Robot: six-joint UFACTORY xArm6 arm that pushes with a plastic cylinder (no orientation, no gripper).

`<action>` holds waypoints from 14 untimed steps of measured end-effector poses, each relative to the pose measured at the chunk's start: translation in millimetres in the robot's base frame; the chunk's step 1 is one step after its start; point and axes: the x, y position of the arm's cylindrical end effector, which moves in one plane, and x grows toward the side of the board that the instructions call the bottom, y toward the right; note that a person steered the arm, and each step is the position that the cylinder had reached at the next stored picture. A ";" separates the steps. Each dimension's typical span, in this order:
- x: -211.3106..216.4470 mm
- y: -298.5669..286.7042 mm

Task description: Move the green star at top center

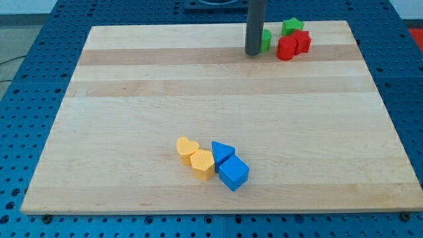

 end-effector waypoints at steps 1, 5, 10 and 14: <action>11.7 7.6; 225.5 148.8; -67.7 101.6; -60.1 -142.7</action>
